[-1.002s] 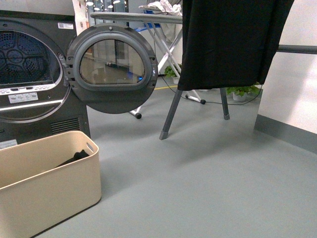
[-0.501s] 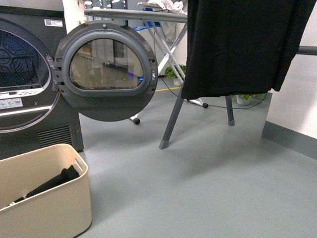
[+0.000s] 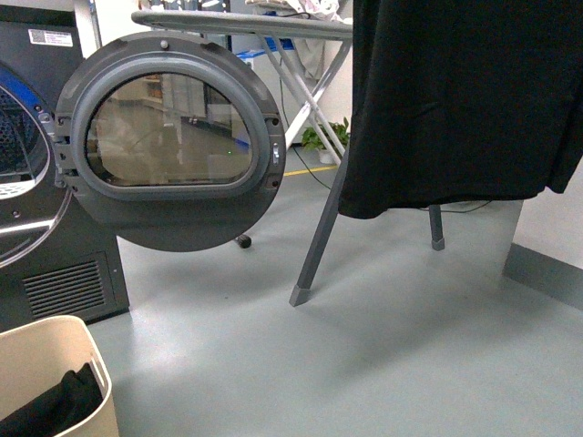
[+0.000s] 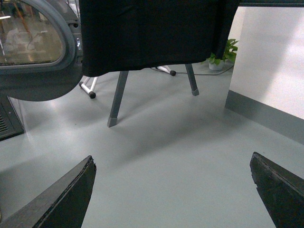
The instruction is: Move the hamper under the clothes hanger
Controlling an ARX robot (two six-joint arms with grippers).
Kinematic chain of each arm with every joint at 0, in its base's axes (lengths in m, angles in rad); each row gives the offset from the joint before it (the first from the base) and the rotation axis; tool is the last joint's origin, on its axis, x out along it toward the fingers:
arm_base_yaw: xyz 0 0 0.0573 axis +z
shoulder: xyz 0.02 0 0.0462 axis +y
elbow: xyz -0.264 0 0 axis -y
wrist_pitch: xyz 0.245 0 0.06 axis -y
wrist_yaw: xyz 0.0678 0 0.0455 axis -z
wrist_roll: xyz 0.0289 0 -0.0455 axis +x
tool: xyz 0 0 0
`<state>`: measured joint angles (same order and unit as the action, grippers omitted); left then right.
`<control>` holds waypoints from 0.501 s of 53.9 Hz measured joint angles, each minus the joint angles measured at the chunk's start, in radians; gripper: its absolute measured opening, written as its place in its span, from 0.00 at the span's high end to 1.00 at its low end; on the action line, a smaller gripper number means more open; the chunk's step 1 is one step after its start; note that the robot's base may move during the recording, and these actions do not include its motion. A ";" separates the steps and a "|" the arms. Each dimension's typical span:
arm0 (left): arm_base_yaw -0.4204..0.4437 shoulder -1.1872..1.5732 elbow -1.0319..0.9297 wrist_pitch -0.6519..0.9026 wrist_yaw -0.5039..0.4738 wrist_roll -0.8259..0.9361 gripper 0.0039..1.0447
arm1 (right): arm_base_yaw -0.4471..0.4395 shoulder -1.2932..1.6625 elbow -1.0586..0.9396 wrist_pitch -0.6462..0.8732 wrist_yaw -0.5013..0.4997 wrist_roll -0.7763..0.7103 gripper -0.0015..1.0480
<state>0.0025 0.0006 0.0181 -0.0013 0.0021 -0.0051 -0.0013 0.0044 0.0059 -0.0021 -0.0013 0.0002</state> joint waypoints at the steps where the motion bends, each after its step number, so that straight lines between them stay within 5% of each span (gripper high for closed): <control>1: 0.000 0.000 0.000 0.000 -0.001 0.000 0.06 | 0.000 0.000 0.000 0.000 0.000 0.000 0.07; 27: -0.003 0.000 0.000 0.000 -0.001 0.000 0.06 | 0.000 0.000 0.000 0.000 0.000 0.000 0.07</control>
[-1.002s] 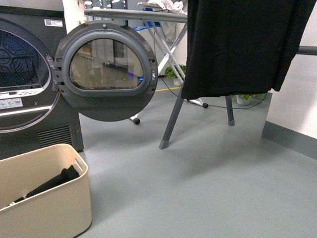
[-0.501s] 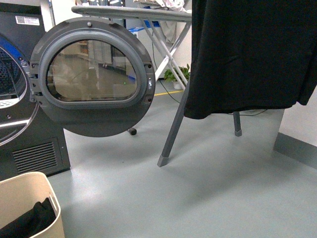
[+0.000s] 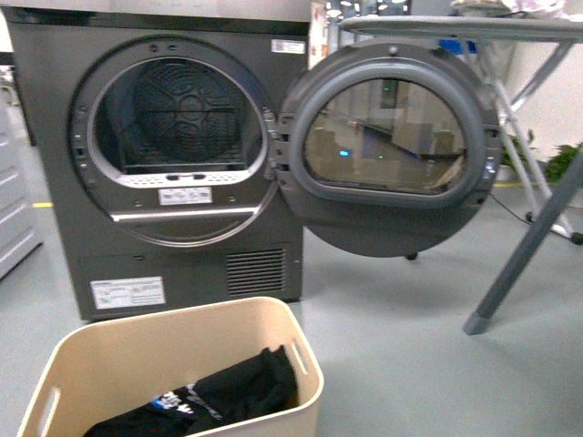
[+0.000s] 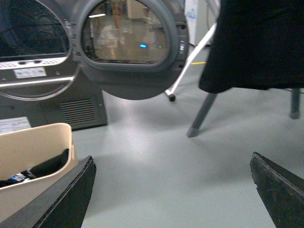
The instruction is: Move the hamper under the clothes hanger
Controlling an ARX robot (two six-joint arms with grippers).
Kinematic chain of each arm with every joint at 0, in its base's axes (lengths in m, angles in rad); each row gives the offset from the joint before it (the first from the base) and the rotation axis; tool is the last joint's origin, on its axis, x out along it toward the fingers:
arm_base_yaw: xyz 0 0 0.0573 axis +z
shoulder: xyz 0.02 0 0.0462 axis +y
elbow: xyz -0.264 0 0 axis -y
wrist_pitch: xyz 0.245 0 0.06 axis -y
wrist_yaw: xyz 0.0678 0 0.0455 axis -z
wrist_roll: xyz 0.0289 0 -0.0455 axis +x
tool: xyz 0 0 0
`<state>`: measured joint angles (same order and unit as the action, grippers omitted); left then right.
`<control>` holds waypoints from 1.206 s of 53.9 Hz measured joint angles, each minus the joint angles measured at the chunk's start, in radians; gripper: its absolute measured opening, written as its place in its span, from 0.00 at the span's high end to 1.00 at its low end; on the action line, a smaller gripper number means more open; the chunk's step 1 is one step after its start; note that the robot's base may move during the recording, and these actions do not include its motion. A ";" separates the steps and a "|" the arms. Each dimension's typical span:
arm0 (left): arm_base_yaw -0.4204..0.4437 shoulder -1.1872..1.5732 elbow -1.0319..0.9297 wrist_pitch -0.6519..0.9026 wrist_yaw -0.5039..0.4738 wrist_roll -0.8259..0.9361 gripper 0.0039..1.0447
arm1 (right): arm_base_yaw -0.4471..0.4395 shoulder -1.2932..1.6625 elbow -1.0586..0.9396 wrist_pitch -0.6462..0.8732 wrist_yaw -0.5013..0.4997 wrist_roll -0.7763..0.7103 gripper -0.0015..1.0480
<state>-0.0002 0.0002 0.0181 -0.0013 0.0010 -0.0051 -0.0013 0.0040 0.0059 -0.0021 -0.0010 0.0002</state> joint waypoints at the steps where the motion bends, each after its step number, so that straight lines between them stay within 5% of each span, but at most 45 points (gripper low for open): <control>1: 0.000 0.000 0.000 0.000 0.000 0.000 0.06 | 0.000 0.000 0.000 0.000 0.000 0.000 0.07; 65: 0.000 0.000 0.000 0.000 0.000 0.000 0.06 | 0.001 0.000 0.000 0.000 -0.001 0.000 0.07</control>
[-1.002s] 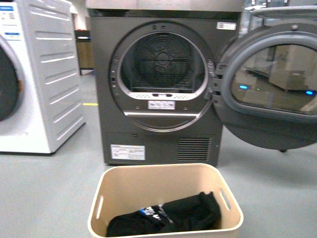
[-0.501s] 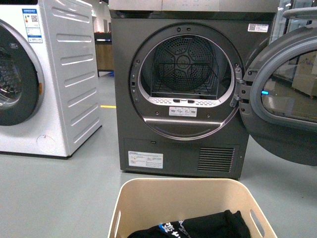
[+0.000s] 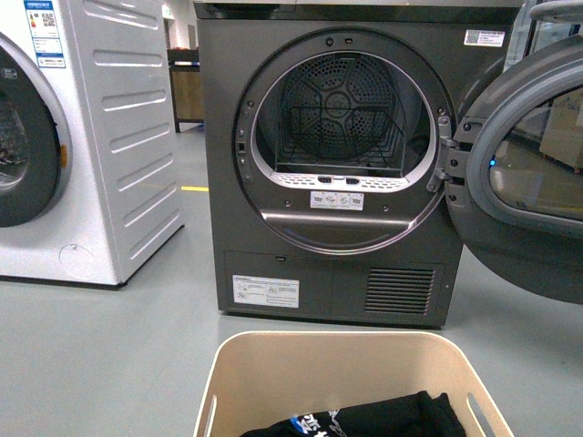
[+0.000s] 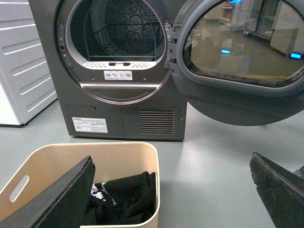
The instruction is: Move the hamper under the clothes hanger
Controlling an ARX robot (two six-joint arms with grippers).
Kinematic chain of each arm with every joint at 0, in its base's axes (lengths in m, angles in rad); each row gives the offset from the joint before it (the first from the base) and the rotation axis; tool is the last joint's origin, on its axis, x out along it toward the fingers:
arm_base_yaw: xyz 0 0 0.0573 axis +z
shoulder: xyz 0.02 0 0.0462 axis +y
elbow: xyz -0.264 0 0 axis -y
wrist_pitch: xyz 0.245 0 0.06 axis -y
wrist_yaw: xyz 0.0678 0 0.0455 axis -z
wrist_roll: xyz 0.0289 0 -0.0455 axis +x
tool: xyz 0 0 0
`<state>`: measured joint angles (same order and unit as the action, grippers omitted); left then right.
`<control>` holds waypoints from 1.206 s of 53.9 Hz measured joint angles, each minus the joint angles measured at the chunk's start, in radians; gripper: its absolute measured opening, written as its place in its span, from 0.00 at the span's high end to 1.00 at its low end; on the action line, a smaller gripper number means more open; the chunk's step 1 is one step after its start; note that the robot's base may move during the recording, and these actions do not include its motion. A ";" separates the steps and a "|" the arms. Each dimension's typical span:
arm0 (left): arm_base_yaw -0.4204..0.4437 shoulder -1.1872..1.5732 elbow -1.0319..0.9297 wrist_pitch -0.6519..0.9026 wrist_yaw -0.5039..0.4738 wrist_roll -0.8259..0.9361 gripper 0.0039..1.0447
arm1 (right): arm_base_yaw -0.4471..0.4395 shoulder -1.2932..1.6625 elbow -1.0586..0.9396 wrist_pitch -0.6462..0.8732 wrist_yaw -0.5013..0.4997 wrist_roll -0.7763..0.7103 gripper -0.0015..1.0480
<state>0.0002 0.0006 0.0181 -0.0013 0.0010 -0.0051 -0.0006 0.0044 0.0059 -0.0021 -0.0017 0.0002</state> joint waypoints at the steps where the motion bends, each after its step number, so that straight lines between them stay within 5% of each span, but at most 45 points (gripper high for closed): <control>1: 0.000 0.000 0.000 0.000 0.000 0.000 0.06 | 0.000 0.000 0.000 0.000 0.000 0.000 0.07; 23: 0.000 0.000 0.000 0.000 0.000 0.000 0.06 | 0.000 0.000 0.000 0.000 0.000 0.000 0.07; 24: -0.009 0.008 0.002 -0.008 -0.027 -0.005 0.06 | 0.000 0.000 0.000 0.000 0.000 0.000 0.07; 27: -0.110 0.156 0.064 -0.143 -0.363 -0.106 0.06 | 0.000 0.000 0.000 0.000 0.000 0.000 0.07; 30: -0.118 0.288 0.084 -0.132 -0.495 -0.151 0.06 | -0.004 0.003 0.001 -0.004 -0.016 0.001 0.07; 34: -0.079 0.460 0.111 -0.032 -0.579 -0.184 0.06 | -0.069 0.102 0.053 -0.108 -0.248 0.021 0.07; 38: -0.023 0.616 0.158 0.093 -0.543 -0.194 0.06 | -0.083 0.255 0.084 -0.060 -0.393 0.045 0.07; 41: 0.012 0.721 0.200 0.166 -0.517 -0.197 0.06 | -0.064 0.352 0.101 0.008 -0.409 0.063 0.07; 51: 0.074 1.035 0.345 0.349 -0.422 -0.167 0.06 | 0.038 0.637 0.179 0.256 -0.321 0.122 0.07; 65: 0.053 1.485 0.561 0.496 -0.198 -0.095 0.06 | 0.266 1.189 0.370 0.545 -0.159 0.111 0.07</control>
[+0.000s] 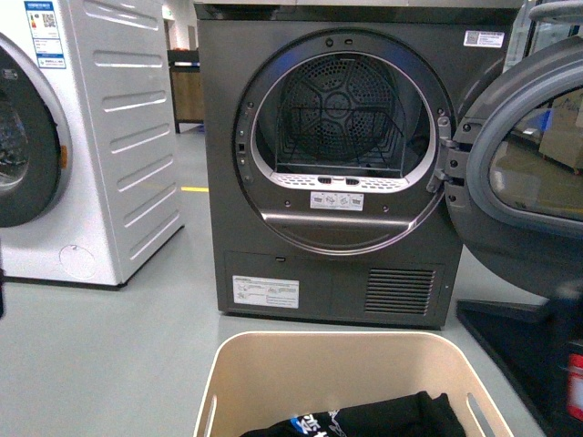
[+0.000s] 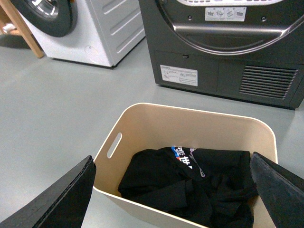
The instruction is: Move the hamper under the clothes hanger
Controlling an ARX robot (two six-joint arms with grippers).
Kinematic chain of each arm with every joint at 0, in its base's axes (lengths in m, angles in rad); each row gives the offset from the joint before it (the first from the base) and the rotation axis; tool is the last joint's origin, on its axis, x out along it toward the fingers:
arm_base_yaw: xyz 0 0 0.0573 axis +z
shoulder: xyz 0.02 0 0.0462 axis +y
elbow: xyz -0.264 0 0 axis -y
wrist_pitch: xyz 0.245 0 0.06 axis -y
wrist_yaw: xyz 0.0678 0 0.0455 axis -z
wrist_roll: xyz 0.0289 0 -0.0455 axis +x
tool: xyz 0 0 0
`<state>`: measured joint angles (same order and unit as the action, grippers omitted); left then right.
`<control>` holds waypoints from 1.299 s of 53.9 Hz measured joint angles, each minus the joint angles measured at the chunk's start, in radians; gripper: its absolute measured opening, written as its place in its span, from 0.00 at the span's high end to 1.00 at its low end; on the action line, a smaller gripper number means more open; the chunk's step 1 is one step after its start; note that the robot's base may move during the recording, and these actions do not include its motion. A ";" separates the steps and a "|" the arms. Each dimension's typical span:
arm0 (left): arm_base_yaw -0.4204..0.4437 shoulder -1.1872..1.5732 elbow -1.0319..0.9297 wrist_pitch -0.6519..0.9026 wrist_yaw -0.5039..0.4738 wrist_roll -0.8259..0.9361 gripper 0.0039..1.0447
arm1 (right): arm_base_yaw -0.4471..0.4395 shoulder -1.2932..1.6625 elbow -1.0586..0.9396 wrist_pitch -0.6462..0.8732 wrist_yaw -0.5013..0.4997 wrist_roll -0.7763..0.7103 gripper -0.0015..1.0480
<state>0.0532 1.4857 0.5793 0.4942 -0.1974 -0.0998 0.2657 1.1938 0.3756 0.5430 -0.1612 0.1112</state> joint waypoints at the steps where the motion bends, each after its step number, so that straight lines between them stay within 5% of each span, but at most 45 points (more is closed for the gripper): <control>1: -0.006 0.041 0.023 -0.012 0.019 -0.002 0.06 | 0.005 0.050 0.022 0.013 0.007 -0.007 0.07; 37: -0.231 0.718 0.602 -0.253 -0.063 -0.055 0.06 | 0.041 0.751 0.407 0.120 0.223 -0.146 0.07; 51: -0.246 0.778 0.667 -0.268 -0.053 -0.059 0.06 | -0.058 0.972 0.568 0.068 0.299 -0.203 0.07; 70: -0.274 0.858 0.738 -0.282 -0.023 -0.094 0.06 | -0.151 1.152 0.710 -0.026 0.210 -0.213 0.07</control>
<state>-0.2203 2.3432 1.3174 0.2123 -0.2199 -0.1940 0.1143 2.3459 1.0851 0.5175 0.0486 -0.1017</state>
